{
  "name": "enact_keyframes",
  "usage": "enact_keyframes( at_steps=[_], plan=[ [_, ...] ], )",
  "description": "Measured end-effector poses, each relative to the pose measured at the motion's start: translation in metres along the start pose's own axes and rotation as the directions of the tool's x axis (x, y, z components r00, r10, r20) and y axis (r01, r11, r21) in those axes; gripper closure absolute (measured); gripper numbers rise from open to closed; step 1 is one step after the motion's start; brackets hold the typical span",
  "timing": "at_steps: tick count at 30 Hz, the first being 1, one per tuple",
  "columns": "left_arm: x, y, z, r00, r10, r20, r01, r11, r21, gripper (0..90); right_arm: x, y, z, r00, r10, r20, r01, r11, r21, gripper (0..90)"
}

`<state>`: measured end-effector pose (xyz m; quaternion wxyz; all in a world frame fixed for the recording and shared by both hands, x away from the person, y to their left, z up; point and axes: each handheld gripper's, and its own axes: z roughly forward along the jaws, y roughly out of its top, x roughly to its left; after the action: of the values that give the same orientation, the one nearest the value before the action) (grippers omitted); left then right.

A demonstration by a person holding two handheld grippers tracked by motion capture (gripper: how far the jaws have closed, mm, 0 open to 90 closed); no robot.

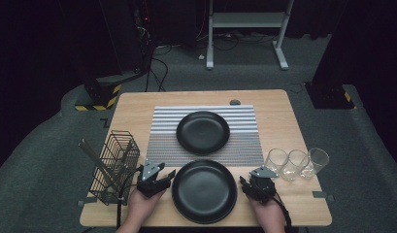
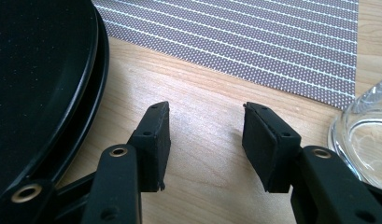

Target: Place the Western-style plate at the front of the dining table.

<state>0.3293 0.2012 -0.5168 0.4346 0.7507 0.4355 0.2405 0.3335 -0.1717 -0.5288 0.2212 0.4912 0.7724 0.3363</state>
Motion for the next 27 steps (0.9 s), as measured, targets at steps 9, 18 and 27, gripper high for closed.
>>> enact_keyframes(
  at_steps=[9, 18, 27],
  plan=[
    [-0.004, 0.007, -0.011, 0.9994, 0.034, 0.009, -0.034, 0.9977, -0.059, 39.5, 0.003, -0.003, 0.0, 1.0, -0.008, 0.003, 0.008, 1.0, -0.024, 56.2],
    [-0.009, 0.013, -0.027, 0.9963, 0.085, -0.007, -0.085, 0.9885, -0.125, 37.7, 0.003, -0.003, 0.0, 1.0, 0.001, 0.001, -0.001, 1.0, -0.022, 55.9],
    [-0.02, 0.021, -0.038, 0.9943, 0.106, -0.01, -0.107, 0.9857, -0.13, 34.2, 0.003, -0.004, -0.001, 1.0, -0.002, -0.001, 0.002, 1.0, -0.023, 55.7]
  ],
)
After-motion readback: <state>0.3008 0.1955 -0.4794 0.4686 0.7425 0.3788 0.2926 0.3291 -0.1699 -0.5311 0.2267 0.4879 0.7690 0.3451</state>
